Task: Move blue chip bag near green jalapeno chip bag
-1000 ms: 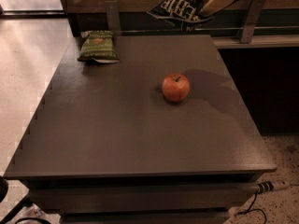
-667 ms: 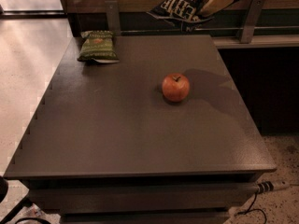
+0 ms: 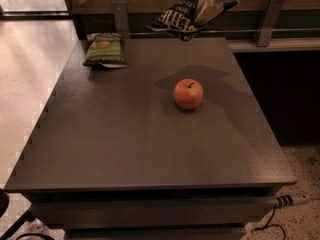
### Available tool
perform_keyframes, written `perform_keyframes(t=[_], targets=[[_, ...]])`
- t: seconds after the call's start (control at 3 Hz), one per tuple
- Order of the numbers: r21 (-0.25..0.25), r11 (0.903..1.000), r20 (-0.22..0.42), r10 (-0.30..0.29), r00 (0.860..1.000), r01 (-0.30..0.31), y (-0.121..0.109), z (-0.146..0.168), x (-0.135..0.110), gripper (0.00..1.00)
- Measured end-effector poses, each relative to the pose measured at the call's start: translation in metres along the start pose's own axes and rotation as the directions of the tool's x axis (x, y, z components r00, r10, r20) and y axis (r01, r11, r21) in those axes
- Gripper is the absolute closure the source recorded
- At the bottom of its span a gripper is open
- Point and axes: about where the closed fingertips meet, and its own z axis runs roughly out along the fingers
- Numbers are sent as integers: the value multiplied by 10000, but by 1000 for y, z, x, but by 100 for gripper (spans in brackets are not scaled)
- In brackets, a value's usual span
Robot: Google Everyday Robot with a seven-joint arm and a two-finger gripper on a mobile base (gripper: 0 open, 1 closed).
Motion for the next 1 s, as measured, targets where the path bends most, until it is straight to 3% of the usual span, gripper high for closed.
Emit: perform_keyframes(t=[0.67,1.0], targets=[[-67,10000,556,53,9984,-49,-14,89,9,100],[-254,9997,1386,103,9903,-69,-14,134,-6,100]])
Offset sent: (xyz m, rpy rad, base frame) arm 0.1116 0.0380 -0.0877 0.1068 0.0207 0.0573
